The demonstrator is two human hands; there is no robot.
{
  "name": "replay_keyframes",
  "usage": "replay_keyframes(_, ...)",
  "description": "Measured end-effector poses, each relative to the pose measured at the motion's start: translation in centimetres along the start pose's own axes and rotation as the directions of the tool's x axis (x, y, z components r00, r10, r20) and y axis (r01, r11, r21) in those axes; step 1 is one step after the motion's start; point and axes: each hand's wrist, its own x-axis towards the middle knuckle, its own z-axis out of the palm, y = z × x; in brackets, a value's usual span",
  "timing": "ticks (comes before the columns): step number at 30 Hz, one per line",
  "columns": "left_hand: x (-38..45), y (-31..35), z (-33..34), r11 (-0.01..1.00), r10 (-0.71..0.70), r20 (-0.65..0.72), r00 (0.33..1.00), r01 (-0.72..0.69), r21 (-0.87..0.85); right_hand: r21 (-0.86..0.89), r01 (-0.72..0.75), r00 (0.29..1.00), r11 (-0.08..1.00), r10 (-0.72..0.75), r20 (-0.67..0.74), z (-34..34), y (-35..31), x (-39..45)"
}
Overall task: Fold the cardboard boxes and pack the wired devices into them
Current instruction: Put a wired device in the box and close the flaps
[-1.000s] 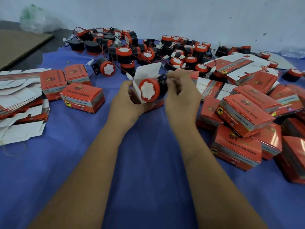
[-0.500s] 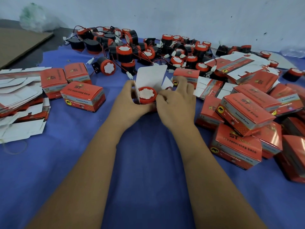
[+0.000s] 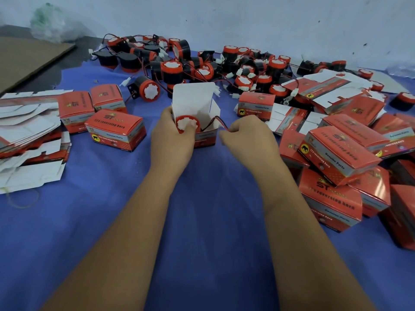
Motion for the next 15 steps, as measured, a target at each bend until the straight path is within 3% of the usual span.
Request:
replay_keyframes(2, -0.1, 0.0, 0.0, 1.000, -0.017, 0.010, 1.000, 0.017, -0.003, 0.180, -0.081, 0.993, 0.980, 0.064, 0.098, -0.7, -0.6, -0.1)
replay_keyframes(5, -0.1, 0.2, -0.2, 0.999, -0.030, 0.027, 0.999, 0.030, -0.016, 0.356, -0.186, 0.981, 0.916, 0.153, 0.120, -1.3, -1.4, 0.1)
replay_keyframes(9, -0.1, 0.4, -0.5, 0.999, -0.014, 0.107, 0.994, 0.017, -0.030, 0.450, -0.129, 0.992, 0.884, 0.122, 0.045, -1.0, -1.6, 0.1)
replay_keyframes(12, -0.4, 0.6, -0.4, 1.000, 0.005, 0.205, 0.979, -0.002, -0.017, 0.384, 0.008, 0.994, 0.923, 0.035, -0.103, 0.6, -1.4, 0.1)
replay_keyframes(15, -0.9, 0.8, -0.2, 0.997, 0.057, 0.281, 0.958, -0.040, -0.065, 0.208, -0.004, 0.987, 0.978, 0.036, -0.154, 2.2, -1.0, 0.4)
